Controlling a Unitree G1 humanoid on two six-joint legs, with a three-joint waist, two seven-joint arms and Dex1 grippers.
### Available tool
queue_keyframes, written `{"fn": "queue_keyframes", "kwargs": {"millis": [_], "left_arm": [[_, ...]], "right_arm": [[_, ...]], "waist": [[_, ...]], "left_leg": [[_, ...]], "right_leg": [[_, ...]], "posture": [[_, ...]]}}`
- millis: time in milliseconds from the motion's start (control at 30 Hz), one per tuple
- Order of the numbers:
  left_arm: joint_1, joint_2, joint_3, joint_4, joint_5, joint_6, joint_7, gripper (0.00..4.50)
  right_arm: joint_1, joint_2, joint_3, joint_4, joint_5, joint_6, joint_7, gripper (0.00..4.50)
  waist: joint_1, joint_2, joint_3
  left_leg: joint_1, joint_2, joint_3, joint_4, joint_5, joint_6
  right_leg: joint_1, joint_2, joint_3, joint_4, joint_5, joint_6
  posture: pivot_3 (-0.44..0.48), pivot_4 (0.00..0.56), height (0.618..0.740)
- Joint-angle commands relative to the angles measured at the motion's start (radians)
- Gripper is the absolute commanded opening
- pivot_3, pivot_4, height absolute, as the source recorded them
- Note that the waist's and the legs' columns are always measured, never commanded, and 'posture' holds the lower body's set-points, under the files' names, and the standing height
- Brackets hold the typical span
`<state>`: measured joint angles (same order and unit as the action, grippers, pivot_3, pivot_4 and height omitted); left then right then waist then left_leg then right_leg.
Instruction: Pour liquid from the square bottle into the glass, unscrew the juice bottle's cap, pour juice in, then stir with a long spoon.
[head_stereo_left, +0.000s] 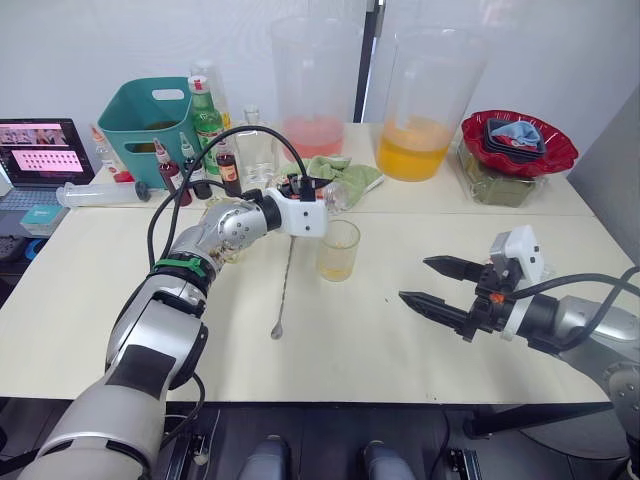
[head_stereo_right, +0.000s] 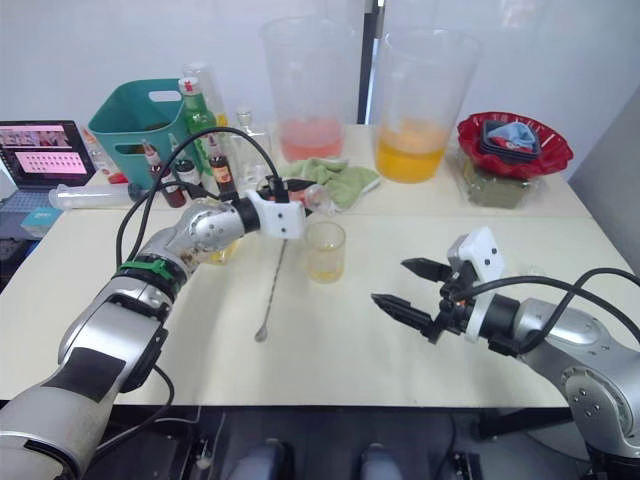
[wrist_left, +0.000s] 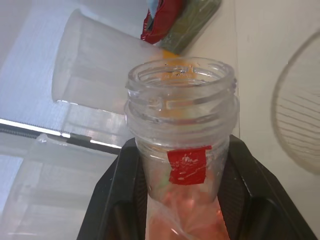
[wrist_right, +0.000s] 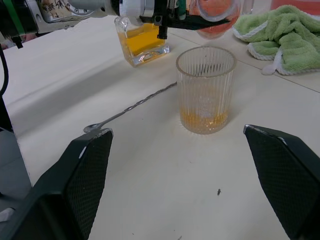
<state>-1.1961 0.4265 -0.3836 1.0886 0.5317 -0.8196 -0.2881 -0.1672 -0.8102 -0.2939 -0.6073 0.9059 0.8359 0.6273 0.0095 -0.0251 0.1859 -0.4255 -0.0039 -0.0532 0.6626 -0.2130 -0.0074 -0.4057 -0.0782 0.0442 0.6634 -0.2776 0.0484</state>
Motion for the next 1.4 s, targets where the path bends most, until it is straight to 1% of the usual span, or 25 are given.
{"fn": "queue_keyframes", "kwargs": {"millis": [33,233,333,567,700,767,900,1067,1167,1300,1400], "left_arm": [[-0.060,0.020,-0.012,-0.016,0.046,-0.044,0.091,1.47],[-0.087,0.048,-0.092,-0.012,0.193,-0.062,0.235,1.47],[-0.097,0.057,-0.124,-0.004,0.240,-0.063,0.288,1.47],[-0.112,0.059,-0.149,0.023,0.276,-0.046,0.339,1.47],[-0.125,0.068,-0.177,0.029,0.322,-0.035,0.387,1.47],[-0.127,0.065,-0.174,0.041,0.315,-0.034,0.385,1.47],[-0.128,0.057,-0.158,0.055,0.287,-0.037,0.363,1.47],[-0.118,0.030,-0.088,0.068,0.163,-0.032,0.250,1.47],[-0.116,0.025,-0.069,0.062,0.119,-0.028,0.184,1.47],[-0.105,0.002,0.004,0.067,-0.007,0.016,0.039,1.47],[-0.096,-0.015,0.084,0.048,-0.127,0.068,-0.065,1.47]], "right_arm": [[0.002,-0.004,-0.041,-0.035,0.006,-0.027,-0.008,4.44],[-0.003,0.001,-0.032,-0.027,0.001,-0.028,-0.021,4.44],[-0.007,0.002,-0.029,-0.025,0.001,-0.031,-0.025,4.44],[-0.011,0.009,-0.018,-0.020,-0.008,-0.039,-0.031,4.44],[-0.017,0.016,-0.011,-0.012,-0.020,-0.047,-0.035,4.44],[-0.018,0.017,-0.010,-0.010,-0.026,-0.050,-0.035,4.44],[-0.021,0.016,-0.007,-0.005,-0.034,-0.054,-0.032,4.44],[-0.027,0.016,-0.004,-0.001,-0.045,-0.058,-0.026,4.44],[-0.032,0.018,-0.003,0.002,-0.047,-0.056,-0.023,4.44],[-0.033,0.019,0.001,0.009,-0.046,-0.049,-0.013,4.44],[-0.046,0.017,0.003,0.021,-0.044,-0.048,-0.005,4.44]], "waist": [[0.000,0.000,0.000],[0.000,0.000,0.000],[0.000,0.000,0.000],[0.000,0.000,0.000],[0.000,0.000,0.000],[0.000,0.000,0.000],[0.000,0.000,0.000],[0.000,0.000,0.000],[-0.001,0.000,0.000],[-0.002,0.000,0.000],[-0.004,0.000,0.000]], "left_leg": [[0.000,0.000,0.000,0.000,0.000,0.000],[0.000,0.000,0.000,0.000,0.000,0.000],[0.000,0.000,0.000,0.000,0.000,0.000],[0.000,0.000,0.000,0.000,0.000,0.000],[0.000,0.000,0.000,0.000,0.000,0.000],[0.000,0.000,0.000,0.000,0.000,0.000],[0.000,0.000,0.000,0.000,0.000,0.000],[0.000,0.000,0.000,0.000,0.000,0.000],[0.000,0.000,0.000,0.000,0.000,0.000],[0.000,0.000,0.000,0.000,0.000,0.000],[0.000,0.000,0.000,0.001,0.000,0.000]], "right_leg": [[0.000,0.000,0.000,0.000,0.000,0.000],[0.000,0.000,0.000,0.000,0.000,0.000],[0.000,0.000,0.000,0.000,0.000,0.000],[0.000,0.000,0.000,0.001,0.000,0.000],[0.000,0.000,0.000,0.001,0.000,0.000],[0.000,0.000,0.000,0.001,0.000,0.000],[0.000,0.000,0.000,0.001,0.000,0.000],[0.000,0.000,0.000,0.001,0.000,0.000],[0.000,0.000,0.000,0.001,0.000,0.000],[0.000,0.000,0.000,0.002,0.000,0.000],[0.000,0.000,0.000,0.002,0.000,0.000]], "posture": [[0.000,0.150,0.740],[0.000,0.150,0.740],[0.000,0.150,0.740],[0.000,0.150,0.740],[0.000,0.150,0.740],[0.000,0.150,0.740],[0.000,0.150,0.740],[0.000,0.150,0.740],[0.000,0.150,0.740],[0.000,0.150,0.740],[0.000,0.150,0.740]]}}
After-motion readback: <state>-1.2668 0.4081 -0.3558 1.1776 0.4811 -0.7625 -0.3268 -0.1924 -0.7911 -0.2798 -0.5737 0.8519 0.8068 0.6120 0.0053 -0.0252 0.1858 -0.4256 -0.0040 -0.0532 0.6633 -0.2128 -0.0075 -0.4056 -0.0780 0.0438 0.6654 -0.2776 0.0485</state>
